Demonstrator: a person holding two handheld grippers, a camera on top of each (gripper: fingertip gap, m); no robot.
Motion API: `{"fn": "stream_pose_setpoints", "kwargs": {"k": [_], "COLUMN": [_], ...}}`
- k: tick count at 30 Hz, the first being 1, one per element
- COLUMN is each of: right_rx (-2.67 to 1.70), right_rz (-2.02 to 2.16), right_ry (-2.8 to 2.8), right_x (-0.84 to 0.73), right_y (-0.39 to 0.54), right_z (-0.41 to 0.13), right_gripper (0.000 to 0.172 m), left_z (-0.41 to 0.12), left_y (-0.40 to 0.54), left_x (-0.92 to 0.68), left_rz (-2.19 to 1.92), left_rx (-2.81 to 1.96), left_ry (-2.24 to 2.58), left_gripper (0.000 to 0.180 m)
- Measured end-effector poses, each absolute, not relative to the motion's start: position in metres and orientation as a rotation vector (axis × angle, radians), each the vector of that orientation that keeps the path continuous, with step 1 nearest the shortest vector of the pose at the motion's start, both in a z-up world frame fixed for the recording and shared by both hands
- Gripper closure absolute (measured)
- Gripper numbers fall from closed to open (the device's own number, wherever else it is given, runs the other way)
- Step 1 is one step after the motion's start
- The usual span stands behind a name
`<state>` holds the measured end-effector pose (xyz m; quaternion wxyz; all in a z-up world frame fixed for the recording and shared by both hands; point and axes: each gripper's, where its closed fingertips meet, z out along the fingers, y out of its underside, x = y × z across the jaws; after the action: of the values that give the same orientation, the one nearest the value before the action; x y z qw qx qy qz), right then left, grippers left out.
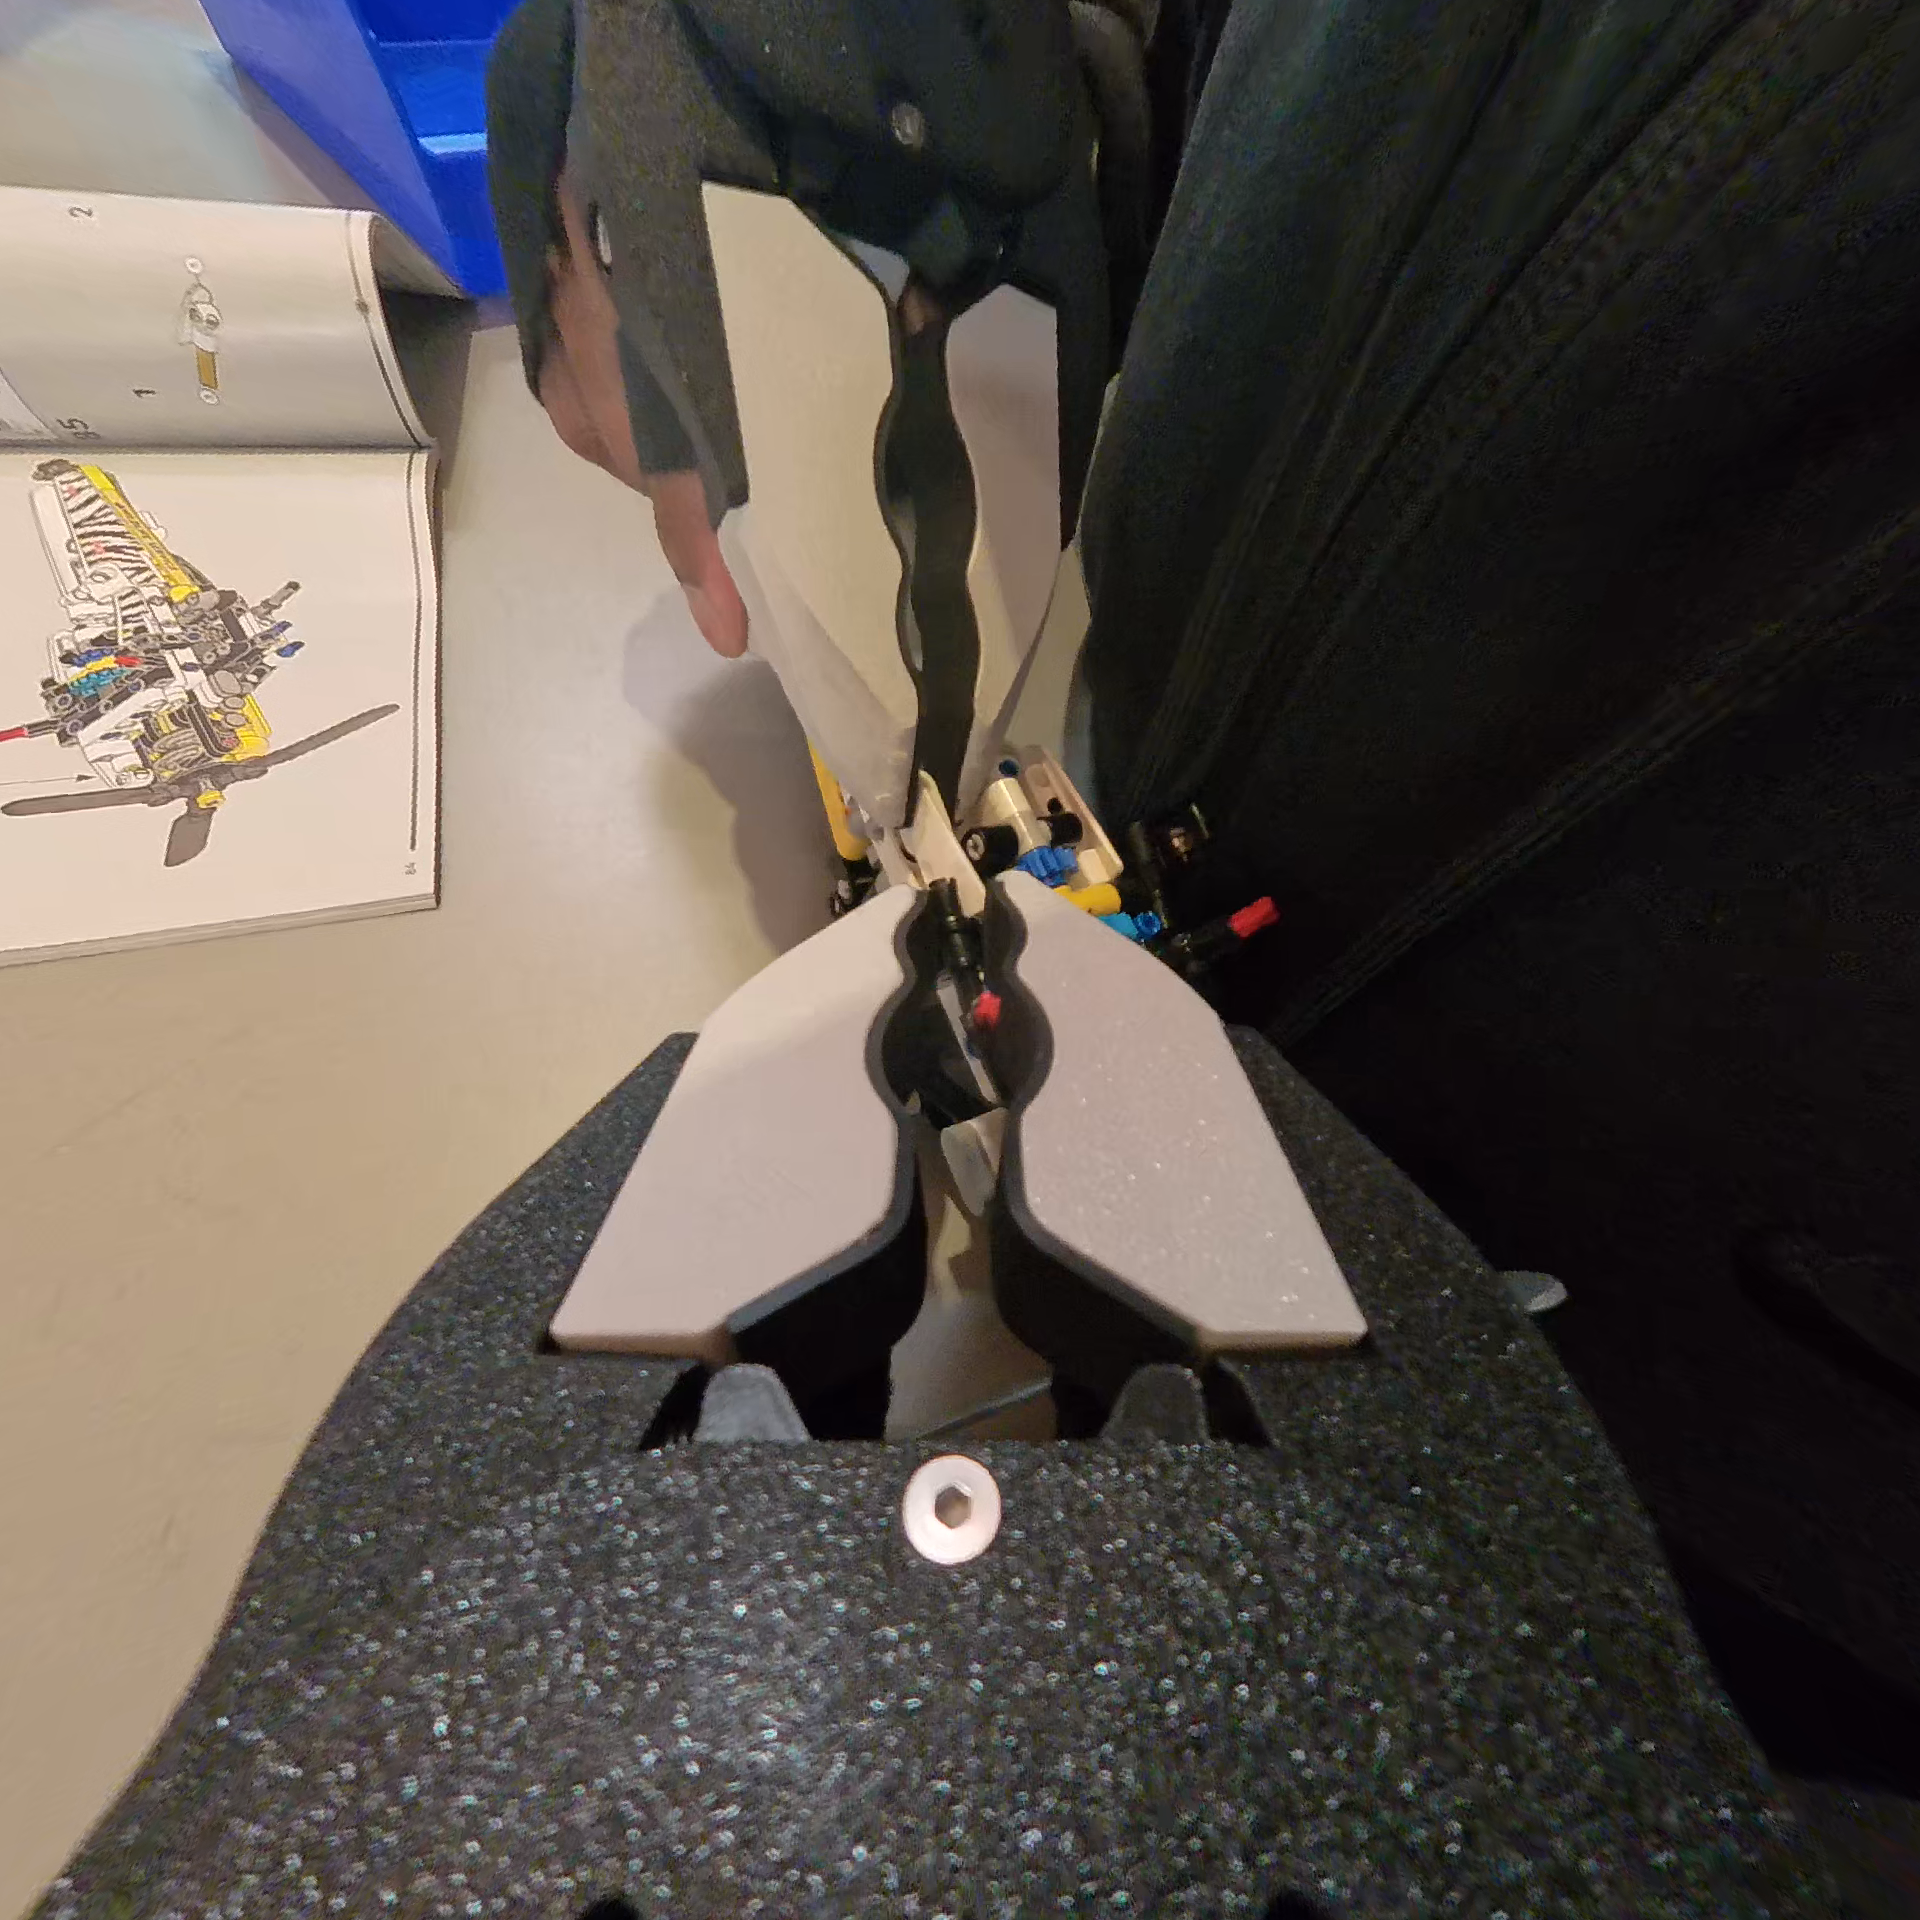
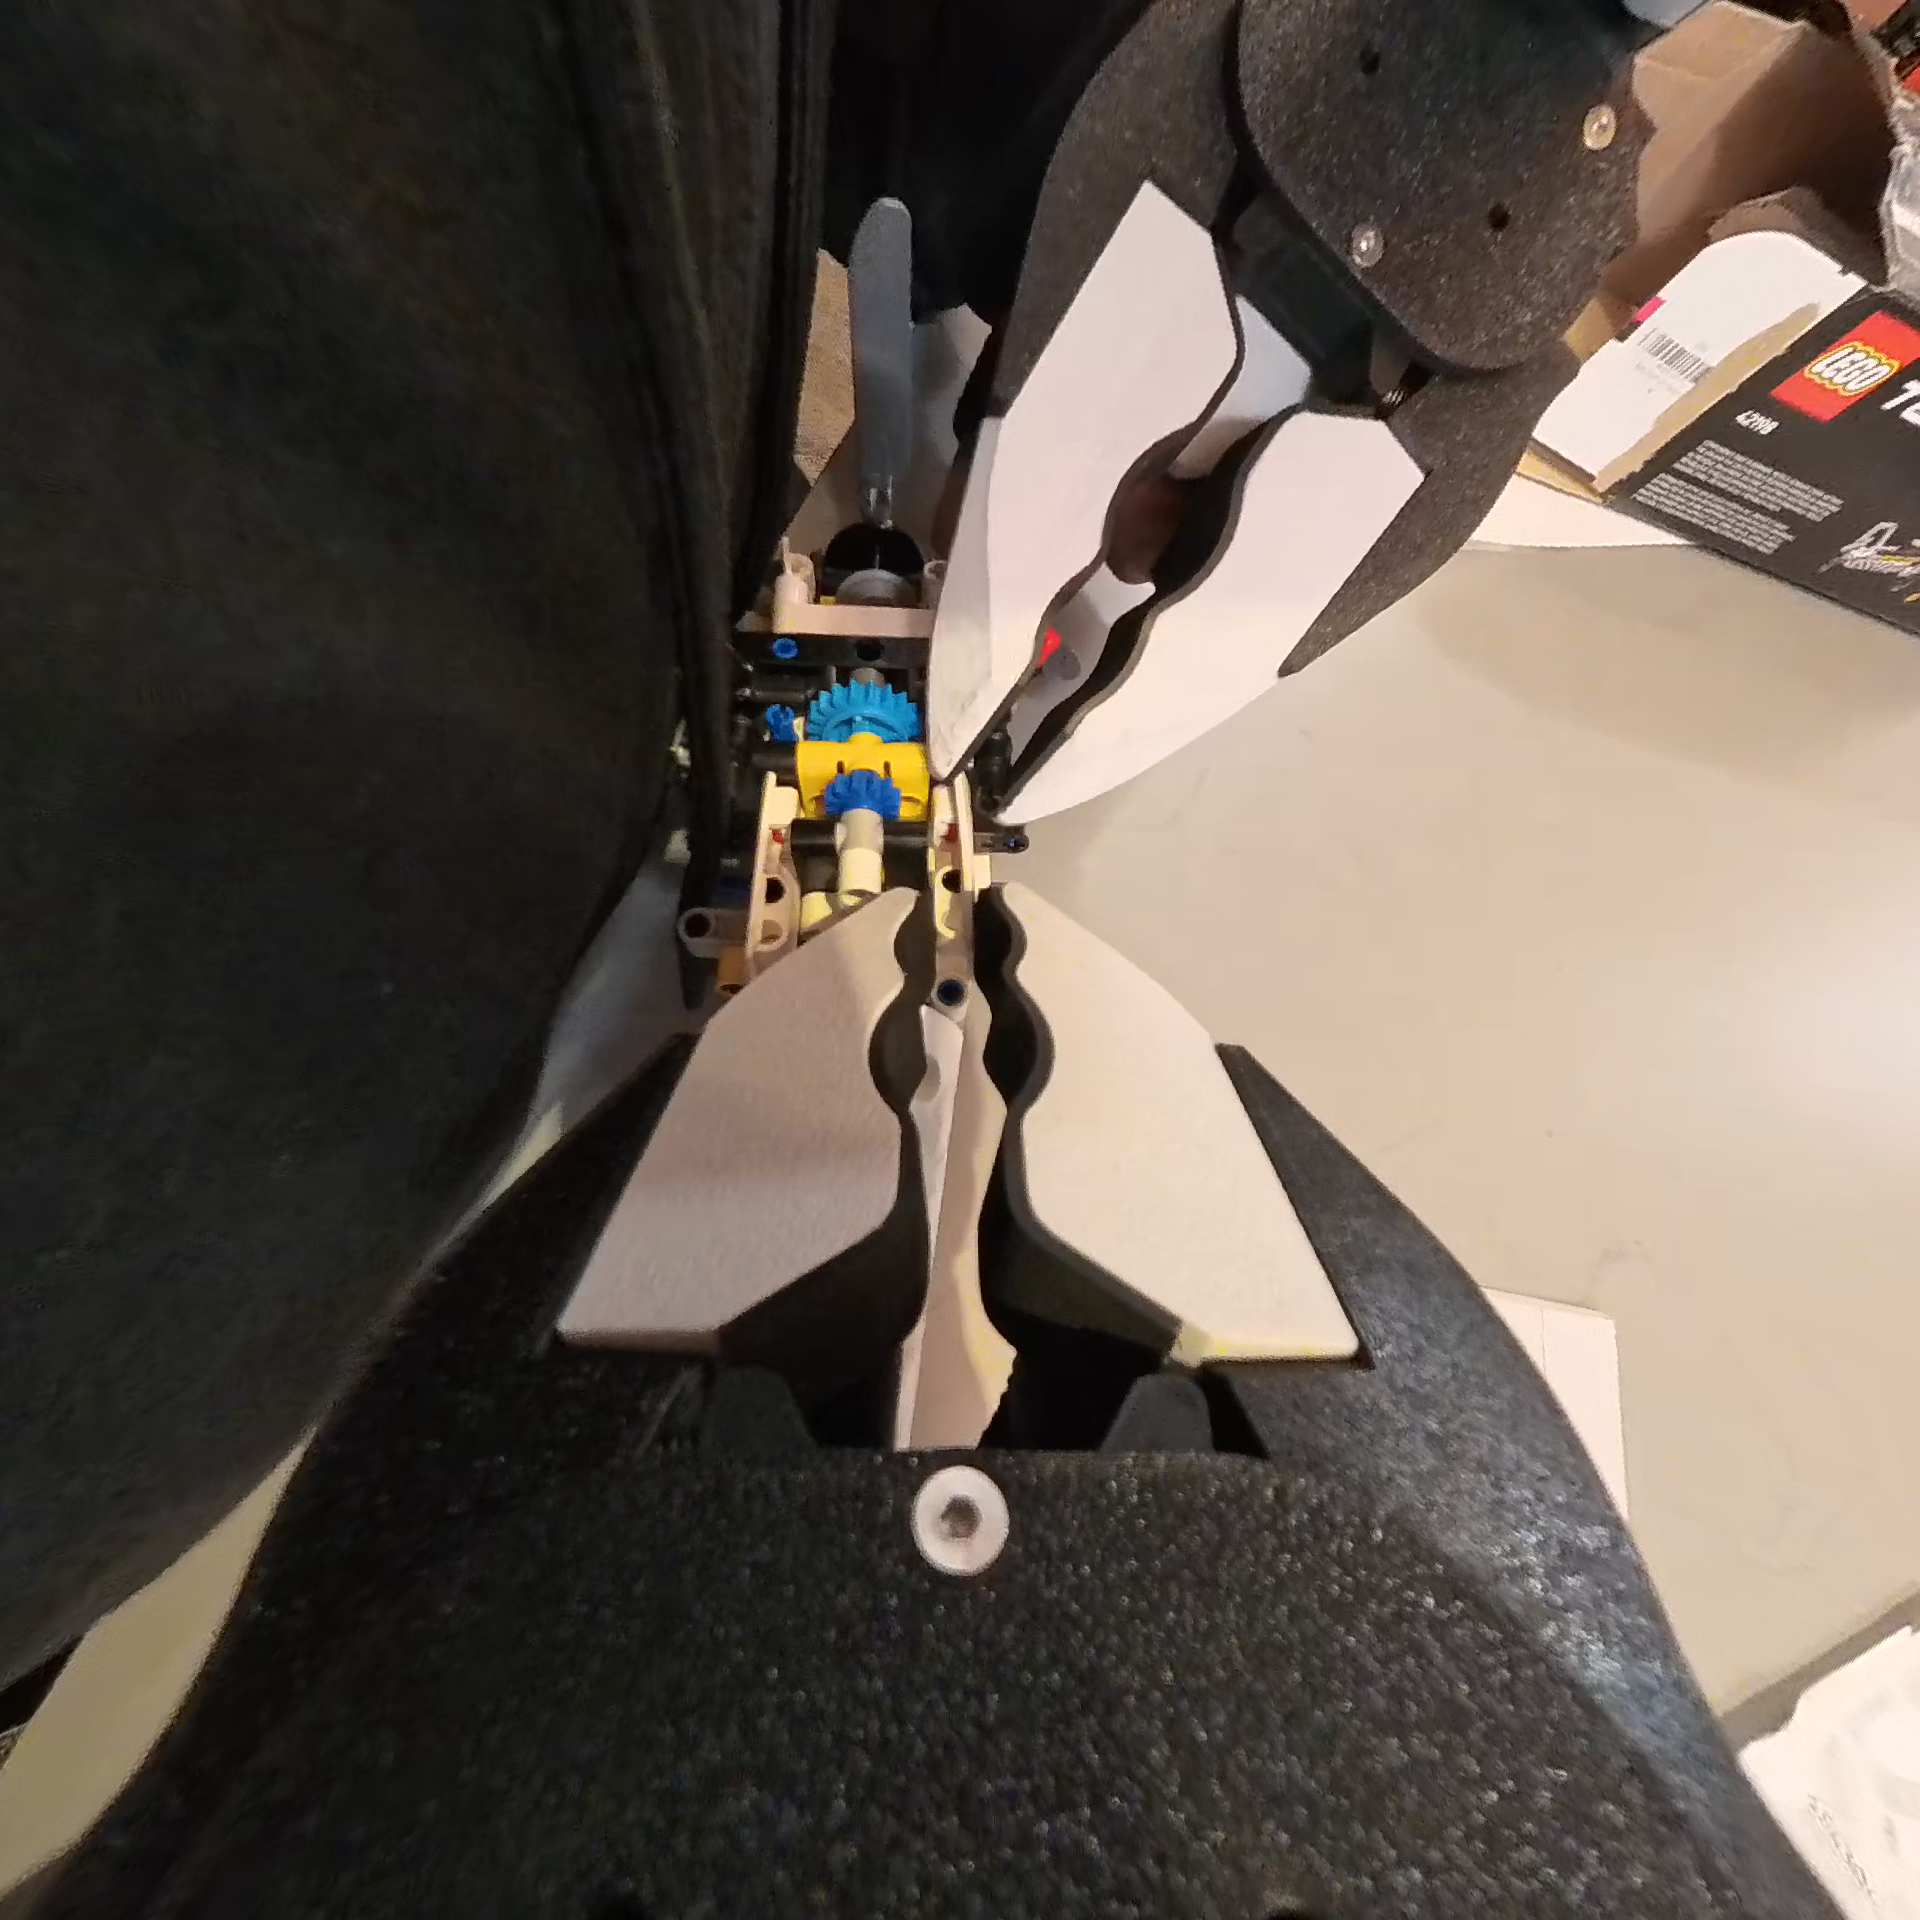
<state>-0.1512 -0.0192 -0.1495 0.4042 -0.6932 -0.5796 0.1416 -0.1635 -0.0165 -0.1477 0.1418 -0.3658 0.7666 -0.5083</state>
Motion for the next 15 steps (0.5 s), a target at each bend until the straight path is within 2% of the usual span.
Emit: {"fn": "stream_pose_setpoints", "kwargs": {"k": [15], "right_rx": [-1.751], "right_rz": [0.359], "right_ry": [-1.517], "right_x": [-0.1500], "right_y": [-0.0225], "right_z": [-0.1537], "right_gripper": [0.164], "left_z": [-0.1491], "left_y": [-0.0183], "left_x": [-0.1601], "left_rz": [-1.436], "left_rx": [-1.009], "left_ry": [2.250], "left_gripper": [0.170]}}
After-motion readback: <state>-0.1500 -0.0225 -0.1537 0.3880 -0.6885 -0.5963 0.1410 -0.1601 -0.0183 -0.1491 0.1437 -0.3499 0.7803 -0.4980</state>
